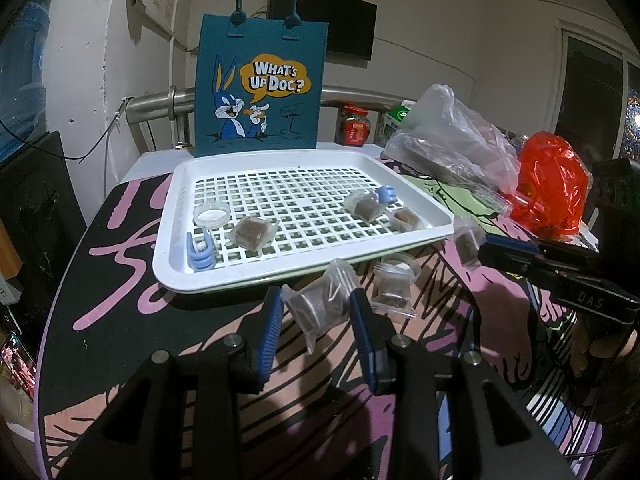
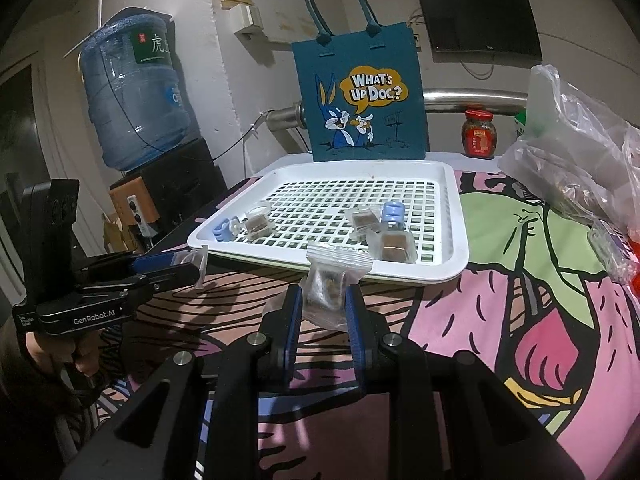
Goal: Organize objects
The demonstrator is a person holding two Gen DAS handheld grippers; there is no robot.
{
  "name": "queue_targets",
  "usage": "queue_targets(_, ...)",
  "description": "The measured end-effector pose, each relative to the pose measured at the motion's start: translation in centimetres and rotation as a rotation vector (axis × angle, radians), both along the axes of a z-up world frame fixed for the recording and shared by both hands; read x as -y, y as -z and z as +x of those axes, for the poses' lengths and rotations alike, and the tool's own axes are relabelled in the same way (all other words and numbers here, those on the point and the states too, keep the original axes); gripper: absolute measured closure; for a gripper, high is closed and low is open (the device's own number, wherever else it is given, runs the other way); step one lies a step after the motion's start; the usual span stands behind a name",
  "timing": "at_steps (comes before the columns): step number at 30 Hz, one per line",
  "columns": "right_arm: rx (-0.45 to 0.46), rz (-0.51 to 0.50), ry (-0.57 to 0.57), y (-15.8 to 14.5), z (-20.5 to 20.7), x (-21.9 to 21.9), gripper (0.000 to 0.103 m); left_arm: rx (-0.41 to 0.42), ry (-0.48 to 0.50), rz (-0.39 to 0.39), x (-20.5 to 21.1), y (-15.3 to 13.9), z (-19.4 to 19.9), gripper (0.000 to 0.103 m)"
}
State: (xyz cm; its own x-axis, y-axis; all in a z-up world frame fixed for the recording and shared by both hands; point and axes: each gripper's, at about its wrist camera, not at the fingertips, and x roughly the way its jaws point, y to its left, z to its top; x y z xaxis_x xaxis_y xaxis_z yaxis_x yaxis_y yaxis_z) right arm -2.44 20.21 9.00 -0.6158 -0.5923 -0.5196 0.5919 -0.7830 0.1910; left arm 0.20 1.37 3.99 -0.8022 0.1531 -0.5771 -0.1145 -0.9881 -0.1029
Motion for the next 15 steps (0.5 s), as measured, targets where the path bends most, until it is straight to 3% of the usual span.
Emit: queue_targets(15,-0.004,0.001,-0.004,-0.05,0.11,0.14,0.082,0.004,0.003,-0.002,-0.08,0.06,-0.09,0.07)
